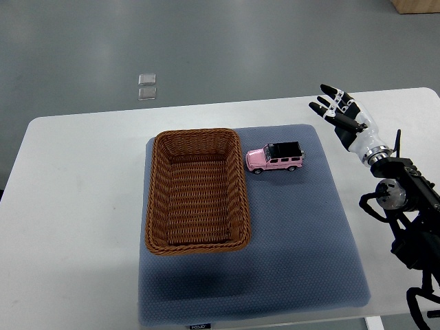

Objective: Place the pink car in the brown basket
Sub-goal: 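Move the right hand toward the pink toy car beside the basket, then lower the right hand over the pink car and close fingers around it, then lift the pink car with the right hand and carry it over the basket, then open the right hand to release the car into the basket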

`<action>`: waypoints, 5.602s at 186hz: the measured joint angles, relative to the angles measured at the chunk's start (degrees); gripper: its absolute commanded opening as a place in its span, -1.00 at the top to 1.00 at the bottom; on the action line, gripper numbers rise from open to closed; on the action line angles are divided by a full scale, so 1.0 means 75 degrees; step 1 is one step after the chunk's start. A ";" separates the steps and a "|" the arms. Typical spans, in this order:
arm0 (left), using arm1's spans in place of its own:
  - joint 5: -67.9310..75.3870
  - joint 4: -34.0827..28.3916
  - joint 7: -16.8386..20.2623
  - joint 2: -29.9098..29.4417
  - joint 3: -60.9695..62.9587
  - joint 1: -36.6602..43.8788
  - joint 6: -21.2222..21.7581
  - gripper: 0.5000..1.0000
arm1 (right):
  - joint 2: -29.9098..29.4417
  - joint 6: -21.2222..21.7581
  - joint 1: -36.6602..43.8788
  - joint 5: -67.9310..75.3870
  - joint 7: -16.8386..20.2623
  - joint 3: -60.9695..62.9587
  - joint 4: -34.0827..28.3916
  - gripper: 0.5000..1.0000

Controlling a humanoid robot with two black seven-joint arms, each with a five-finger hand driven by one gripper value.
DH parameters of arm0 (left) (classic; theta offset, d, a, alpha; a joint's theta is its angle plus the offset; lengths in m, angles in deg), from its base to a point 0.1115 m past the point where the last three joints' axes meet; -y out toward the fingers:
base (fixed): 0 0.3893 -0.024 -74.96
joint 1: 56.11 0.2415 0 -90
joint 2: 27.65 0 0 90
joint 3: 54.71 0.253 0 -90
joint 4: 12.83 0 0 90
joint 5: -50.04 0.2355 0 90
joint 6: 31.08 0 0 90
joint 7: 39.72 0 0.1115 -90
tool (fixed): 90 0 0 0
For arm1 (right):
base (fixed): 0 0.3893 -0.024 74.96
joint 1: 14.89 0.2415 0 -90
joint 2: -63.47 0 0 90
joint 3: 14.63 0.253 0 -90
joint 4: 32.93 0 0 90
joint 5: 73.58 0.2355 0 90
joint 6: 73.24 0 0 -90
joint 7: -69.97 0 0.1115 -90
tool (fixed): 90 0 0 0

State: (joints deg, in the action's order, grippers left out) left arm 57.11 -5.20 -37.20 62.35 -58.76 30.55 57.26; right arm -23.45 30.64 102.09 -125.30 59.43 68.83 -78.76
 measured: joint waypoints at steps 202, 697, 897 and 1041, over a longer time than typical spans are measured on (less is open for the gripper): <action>0.0007 0.0002 0.0039 0.0000 -0.0022 0.0036 -0.0002 -1.00 | 0.0610 0.0533 0.0100 -0.0070 -0.0024 -0.0071 -0.0050 -0.65; 0.0007 0.0002 0.0039 0.0000 0.0026 -0.0036 0.0006 -1.00 | 0.1855 -0.0791 0.1713 -0.5369 -0.0470 -0.5359 0.0021 1.00; 0.0007 0.0003 0.0038 0.0000 0.0002 -0.0036 0.0011 -1.00 | 0.0972 -0.0805 0.3054 -0.5160 -0.0911 -0.6558 -0.1074 1.00; 0.0007 0.0010 0.0038 0.0000 0.0026 -0.0036 0.0011 -1.00 | 0.0649 -0.1608 0.2839 -0.5140 -0.0881 -0.7240 -0.0922 -0.44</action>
State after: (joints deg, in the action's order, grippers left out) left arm 57.16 -5.13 -36.91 62.35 -58.57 30.28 57.34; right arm -18.58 18.58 123.39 -163.85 52.82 14.53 -85.67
